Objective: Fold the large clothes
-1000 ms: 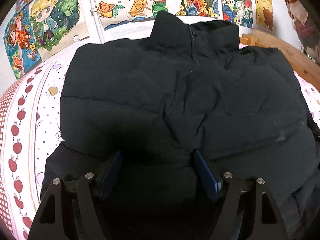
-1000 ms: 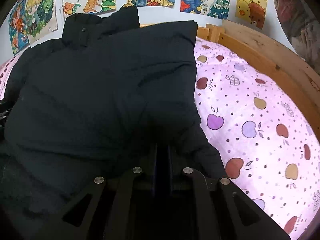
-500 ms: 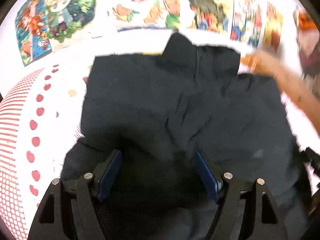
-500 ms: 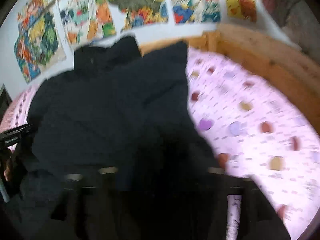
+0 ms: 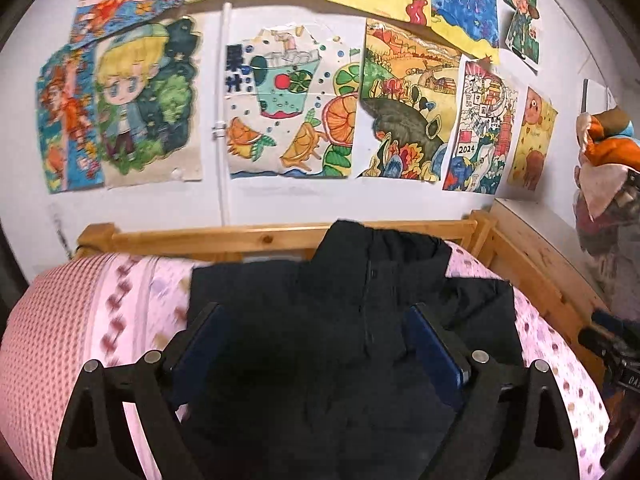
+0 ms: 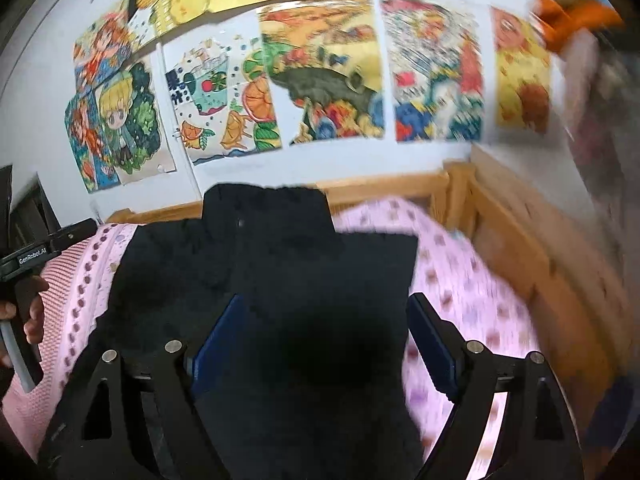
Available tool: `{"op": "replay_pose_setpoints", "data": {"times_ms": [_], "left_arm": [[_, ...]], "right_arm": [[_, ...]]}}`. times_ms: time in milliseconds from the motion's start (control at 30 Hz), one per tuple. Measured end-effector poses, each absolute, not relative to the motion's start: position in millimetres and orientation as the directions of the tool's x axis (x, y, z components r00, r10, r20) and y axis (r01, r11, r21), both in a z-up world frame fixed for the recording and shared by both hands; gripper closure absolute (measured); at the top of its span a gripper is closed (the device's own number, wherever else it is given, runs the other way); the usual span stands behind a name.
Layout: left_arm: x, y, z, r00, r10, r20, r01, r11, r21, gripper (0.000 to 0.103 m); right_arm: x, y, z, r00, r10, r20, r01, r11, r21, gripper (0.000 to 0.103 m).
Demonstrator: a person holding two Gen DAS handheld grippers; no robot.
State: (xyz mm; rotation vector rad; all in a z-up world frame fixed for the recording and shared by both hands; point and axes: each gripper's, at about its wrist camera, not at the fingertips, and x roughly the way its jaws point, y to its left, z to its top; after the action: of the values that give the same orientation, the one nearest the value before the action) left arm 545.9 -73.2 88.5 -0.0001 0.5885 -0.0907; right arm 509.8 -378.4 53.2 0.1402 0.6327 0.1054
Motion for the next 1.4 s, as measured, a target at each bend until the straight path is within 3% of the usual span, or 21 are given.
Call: {"op": "replay_pose_setpoints", "data": {"times_ms": [133,233,367,433,633,667,733,767,833,967,1100,1267,1400], "left_arm": [[610.8,-91.4,81.4,0.816,-0.085,-0.572,0.136,0.99,0.047,0.011],[658.8,-102.5,71.5,0.806,-0.073,-0.587,0.166,0.98,0.106,0.011],[710.3,-110.4,54.9,0.78,-0.098,-0.618,0.209,0.972,0.11,0.012],[732.2,-114.4,46.5,0.77,-0.1,-0.63,0.224,0.967,0.12,0.017],[781.9,-121.9,23.5,0.721,-0.113,-0.684,0.23,0.97,0.082,0.049],[787.3,-123.1,19.4,0.709,-0.122,-0.694,0.235,0.969,0.07,0.058],[795.7,-125.1,11.8,0.685,-0.136,-0.715,0.248,0.967,0.054,0.078],[797.7,-126.2,9.2,0.677,-0.146,-0.722,0.257,0.965,0.046,0.093],[793.9,-125.6,11.3,0.691,-0.158,-0.705,0.258,0.965,0.037,0.095],[771.8,-109.6,31.9,0.734,-0.262,-0.627,0.298,0.953,-0.05,0.097],[731.1,-91.3,50.6,0.749,-0.37,-0.549,0.415,0.909,-0.045,0.098],[667.8,-91.4,37.6,0.73,-0.357,-0.583,0.546,0.817,0.183,0.098],[640.0,-91.9,9.2,0.69,-0.334,-0.641,0.577,0.789,0.209,0.098]], "right_arm": [[582.4,-353.3,57.8,0.8,0.149,-0.581,-0.11,0.989,0.101,0.023],[636.3,-343.4,51.2,0.788,0.161,-0.594,-0.093,0.985,0.144,0.024],[692.8,-334.7,32.3,0.756,0.17,-0.632,-0.075,0.982,0.175,0.034],[719.3,-327.7,20.6,0.726,0.142,-0.673,-0.062,0.988,0.142,0.038],[762.9,-316.3,-2.9,0.665,0.091,-0.741,-0.043,0.996,0.083,0.047],[768.3,-316.5,-5.8,0.654,0.093,-0.751,-0.046,0.995,0.083,0.049],[776.4,-316.0,-12.8,0.636,0.109,-0.764,-0.051,0.994,0.099,0.064],[777.9,-315.9,-15.4,0.631,0.119,-0.766,-0.049,0.992,0.114,0.075],[771.6,-318.5,-11.6,0.665,0.121,-0.737,-0.032,0.99,0.134,0.093],[739.3,-338.2,8.9,0.755,0.22,-0.618,-0.062,0.962,0.266,0.095],[685.0,-357.0,17.0,0.786,0.302,-0.54,-0.133,0.935,0.33,0.096],[635.1,-366.4,-3.9,0.741,0.353,-0.571,-0.195,0.927,0.319,0.097],[612.8,-358.5,-35.8,0.7,0.341,-0.627,-0.211,0.938,0.275,0.097]]}}
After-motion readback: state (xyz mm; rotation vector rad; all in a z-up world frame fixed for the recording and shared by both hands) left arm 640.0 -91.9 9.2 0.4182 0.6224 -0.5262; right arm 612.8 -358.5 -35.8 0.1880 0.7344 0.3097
